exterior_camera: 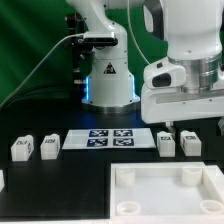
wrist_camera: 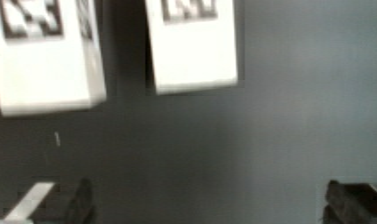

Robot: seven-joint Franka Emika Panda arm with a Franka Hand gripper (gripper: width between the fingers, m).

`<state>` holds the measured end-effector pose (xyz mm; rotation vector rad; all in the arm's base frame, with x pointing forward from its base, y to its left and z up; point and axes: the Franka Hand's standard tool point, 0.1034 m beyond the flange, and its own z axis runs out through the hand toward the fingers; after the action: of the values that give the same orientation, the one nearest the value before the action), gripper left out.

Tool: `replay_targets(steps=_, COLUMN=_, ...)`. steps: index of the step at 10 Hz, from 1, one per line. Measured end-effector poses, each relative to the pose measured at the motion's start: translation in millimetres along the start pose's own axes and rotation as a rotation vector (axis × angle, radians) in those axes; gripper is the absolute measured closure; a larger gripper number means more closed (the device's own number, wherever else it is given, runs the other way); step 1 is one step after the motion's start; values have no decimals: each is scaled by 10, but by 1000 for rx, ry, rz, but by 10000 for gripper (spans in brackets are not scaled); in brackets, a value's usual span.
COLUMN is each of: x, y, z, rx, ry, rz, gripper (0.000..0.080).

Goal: Assemble one leg

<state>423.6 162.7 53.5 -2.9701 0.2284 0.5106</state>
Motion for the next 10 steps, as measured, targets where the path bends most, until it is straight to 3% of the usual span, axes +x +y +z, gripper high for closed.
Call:
replay_targets(steps=1, x=-37, y=-44, z=23, rx=-2, ry=-110, rz=12, gripper=151)
replay_targets(steps=4, x=-102, y=21, z=147, rx=-21, ry=-374, rz=25, gripper=151)
replay_targets(steps=5, x=-52, y=16, z=158, rx=-21, ry=-429, rz=25, gripper=151)
replay_targets(steps=8, x=-30, y=-10, z=181, rx=-19, ry=-403, rz=26, gripper=151)
replay_targets(steps=10, x=-130, y=-58, z=298, rx=-23, ry=-430, rz=36, gripper=151)
